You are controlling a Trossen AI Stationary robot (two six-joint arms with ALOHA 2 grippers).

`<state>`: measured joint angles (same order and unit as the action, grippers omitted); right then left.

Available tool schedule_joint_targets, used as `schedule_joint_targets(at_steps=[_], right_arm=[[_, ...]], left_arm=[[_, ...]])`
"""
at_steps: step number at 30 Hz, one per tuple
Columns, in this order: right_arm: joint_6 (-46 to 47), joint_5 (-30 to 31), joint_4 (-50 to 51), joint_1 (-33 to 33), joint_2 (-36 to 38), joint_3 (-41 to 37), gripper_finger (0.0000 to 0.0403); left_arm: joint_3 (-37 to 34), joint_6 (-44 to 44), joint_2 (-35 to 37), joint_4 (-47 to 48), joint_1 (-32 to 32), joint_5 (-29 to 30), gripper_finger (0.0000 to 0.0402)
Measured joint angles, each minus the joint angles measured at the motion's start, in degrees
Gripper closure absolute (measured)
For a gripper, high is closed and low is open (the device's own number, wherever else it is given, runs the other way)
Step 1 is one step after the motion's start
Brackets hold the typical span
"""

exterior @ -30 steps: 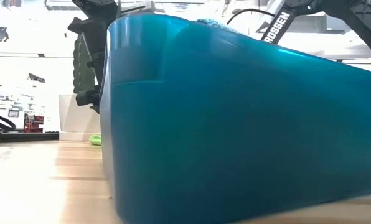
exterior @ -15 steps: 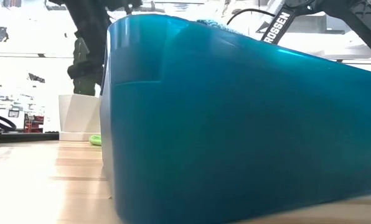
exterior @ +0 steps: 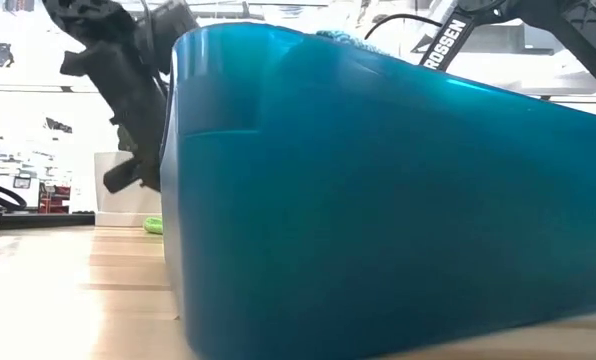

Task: Fold microfiber towels
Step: Fold the green microfiber towel

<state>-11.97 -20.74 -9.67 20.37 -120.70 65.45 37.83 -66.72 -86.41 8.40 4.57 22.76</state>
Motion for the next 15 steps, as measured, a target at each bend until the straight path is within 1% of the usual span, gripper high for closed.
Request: schedule_joint_targets(at_steps=[4,8,10,12,15], right_arm=[[0.0,0.0,0.2,0.0,0.0,0.0,0.0269],[0.4,-0.1,0.8,0.1,0.7,-0.1,0.0269],[1.1,-1.0,1.9,0.5,2.2,-0.3,0.0269],[1.5,-2.0,2.0,1.0,4.8,-0.3,0.0269],[1.6,-3.0,0.4,1.7,8.3,0.0,0.0269]], left_arm=[[0.0,-0.3,-4.0,-0.4,0.1,-0.2,0.0335],[0.3,-0.5,-7.0,-1.1,0.0,-1.1,0.0350],[0.3,0.5,-7.2,-0.8,0.0,-1.5,0.0355],[0.3,3.2,-6.7,-0.6,-0.1,-2.0,0.0358],[0.1,7.8,-5.4,0.8,-0.7,-4.6,0.0360]])
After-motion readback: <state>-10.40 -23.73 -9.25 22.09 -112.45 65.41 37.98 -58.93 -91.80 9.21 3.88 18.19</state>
